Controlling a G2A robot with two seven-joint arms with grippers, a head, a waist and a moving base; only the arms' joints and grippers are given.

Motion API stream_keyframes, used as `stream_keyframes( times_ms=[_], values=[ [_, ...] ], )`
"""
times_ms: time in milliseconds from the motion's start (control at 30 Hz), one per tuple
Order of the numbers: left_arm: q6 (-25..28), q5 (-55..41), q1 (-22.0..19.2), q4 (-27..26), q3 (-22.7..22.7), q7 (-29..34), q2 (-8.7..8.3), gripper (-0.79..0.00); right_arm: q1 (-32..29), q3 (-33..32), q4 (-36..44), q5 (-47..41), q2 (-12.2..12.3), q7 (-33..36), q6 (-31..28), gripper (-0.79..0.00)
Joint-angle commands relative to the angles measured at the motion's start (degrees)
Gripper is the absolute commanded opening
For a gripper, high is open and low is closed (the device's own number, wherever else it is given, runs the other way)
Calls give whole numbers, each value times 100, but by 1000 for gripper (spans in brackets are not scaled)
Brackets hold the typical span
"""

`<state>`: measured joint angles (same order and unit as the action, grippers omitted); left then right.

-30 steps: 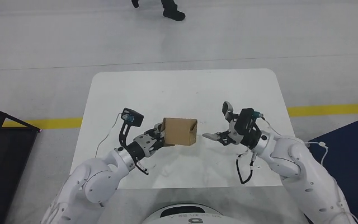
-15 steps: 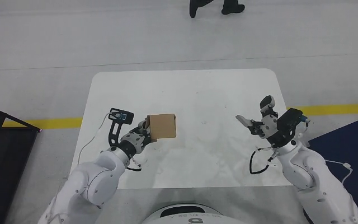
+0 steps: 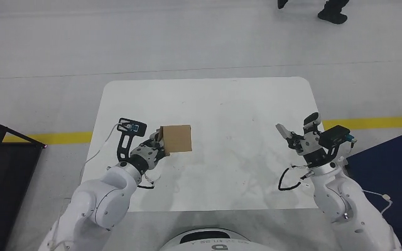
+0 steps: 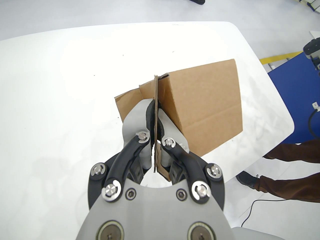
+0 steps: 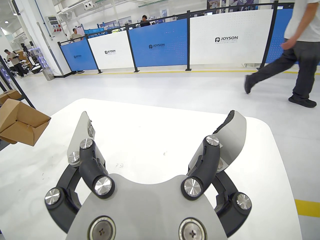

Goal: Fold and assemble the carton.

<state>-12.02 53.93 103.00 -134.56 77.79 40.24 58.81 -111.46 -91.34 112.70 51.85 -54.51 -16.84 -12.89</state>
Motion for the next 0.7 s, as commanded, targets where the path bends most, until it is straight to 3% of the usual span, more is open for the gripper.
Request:
stream_keyframes(
  times_ms=[0,100,200,333,533,667],
  values=[
    [-80,-88,63,58,-21,12,9,-785,0,0,0,0,0,0,0,0],
    [-426,-494,151,-8,-79,417,33,-785,0,0,0,0,0,0,0,0],
    [-888,-624,-18,-8,-9,879,47,-785,0,0,0,0,0,0,0,0],
    [-1443,-745,-436,-8,-40,1344,78,-785,0,0,0,0,0,0,0,0],
    [-2774,-788,-1049,-8,-168,2332,126,-785,0,0,0,0,0,0,0,0],
    [-2954,-1176,-1216,-8,-193,2249,154,-785,0,0,0,0,0,0,0,0]
  ],
)
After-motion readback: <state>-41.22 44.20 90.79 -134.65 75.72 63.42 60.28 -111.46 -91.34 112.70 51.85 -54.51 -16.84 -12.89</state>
